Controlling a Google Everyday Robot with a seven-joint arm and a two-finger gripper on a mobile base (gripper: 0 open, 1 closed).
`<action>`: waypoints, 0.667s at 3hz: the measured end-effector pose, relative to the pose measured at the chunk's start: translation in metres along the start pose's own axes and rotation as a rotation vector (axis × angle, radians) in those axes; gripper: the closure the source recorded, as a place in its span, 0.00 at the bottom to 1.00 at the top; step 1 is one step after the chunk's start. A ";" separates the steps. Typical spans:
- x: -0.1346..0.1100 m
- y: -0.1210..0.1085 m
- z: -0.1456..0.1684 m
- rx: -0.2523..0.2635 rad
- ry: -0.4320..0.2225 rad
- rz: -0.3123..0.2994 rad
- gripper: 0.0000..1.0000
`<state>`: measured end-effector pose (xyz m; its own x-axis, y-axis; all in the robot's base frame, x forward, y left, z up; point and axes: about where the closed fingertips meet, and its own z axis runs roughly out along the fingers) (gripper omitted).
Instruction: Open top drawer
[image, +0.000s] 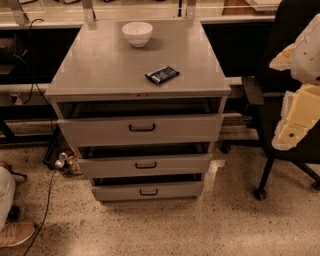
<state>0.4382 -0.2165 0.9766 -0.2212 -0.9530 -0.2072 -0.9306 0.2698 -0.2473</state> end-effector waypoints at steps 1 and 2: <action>0.000 0.000 0.000 0.000 0.000 0.000 0.00; 0.001 0.014 0.034 -0.050 -0.026 -0.024 0.00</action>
Offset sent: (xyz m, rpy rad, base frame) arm -0.0108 0.0226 -0.1161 0.0887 0.1346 0.1234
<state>0.4348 -0.2085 0.9404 -0.1916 -0.9550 -0.2266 -0.9490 0.2391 -0.2053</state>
